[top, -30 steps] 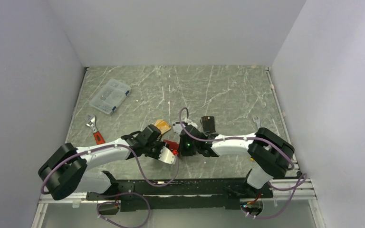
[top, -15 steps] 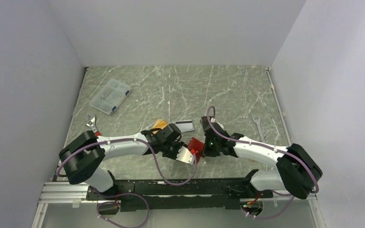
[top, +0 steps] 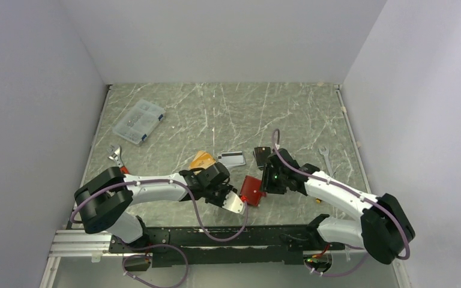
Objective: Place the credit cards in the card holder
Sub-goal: Close the card holder at the center of the board.
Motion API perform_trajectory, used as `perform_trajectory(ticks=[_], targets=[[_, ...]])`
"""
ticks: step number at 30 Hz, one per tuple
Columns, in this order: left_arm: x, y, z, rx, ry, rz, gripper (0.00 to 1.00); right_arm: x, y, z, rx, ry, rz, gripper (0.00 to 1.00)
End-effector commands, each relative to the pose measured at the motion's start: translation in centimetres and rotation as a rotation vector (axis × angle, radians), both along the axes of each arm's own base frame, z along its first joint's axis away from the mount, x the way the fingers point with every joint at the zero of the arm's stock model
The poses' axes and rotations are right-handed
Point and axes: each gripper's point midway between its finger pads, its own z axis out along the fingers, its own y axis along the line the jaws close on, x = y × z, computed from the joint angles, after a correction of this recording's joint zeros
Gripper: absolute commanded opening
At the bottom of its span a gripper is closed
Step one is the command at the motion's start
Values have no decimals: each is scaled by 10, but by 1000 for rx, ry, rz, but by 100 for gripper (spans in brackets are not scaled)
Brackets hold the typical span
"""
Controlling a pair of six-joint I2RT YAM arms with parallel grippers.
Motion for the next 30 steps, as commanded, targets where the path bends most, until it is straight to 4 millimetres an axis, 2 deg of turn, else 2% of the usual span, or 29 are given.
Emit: perform_trajectory(ticks=[1, 5, 8, 14, 21, 25, 28, 30], targets=[[10, -22, 21, -87, -113, -38, 35, 8, 7, 28, 88, -53, 19, 46], [15, -34, 31, -120, -167, -51, 34, 2, 2, 31, 116, -57, -3, 49], [12, -41, 32, -126, -172, -75, 33, -4, -5, 32, 110, -60, -19, 47], [-1, -55, 21, -111, -204, -157, 32, -14, -5, 32, 128, -42, -8, 45], [-4, -66, 7, -74, -208, -182, 26, -16, 0, 26, 123, -17, 9, 46], [-8, -71, 6, -78, -187, -178, 23, -12, 2, 24, 112, -18, 18, 38], [-12, -72, 5, -76, -174, -176, 22, -9, -1, 24, 81, -19, 15, 26], [-13, -71, 5, -74, -167, -176, 21, -8, -4, 23, 61, -22, 13, 22]])
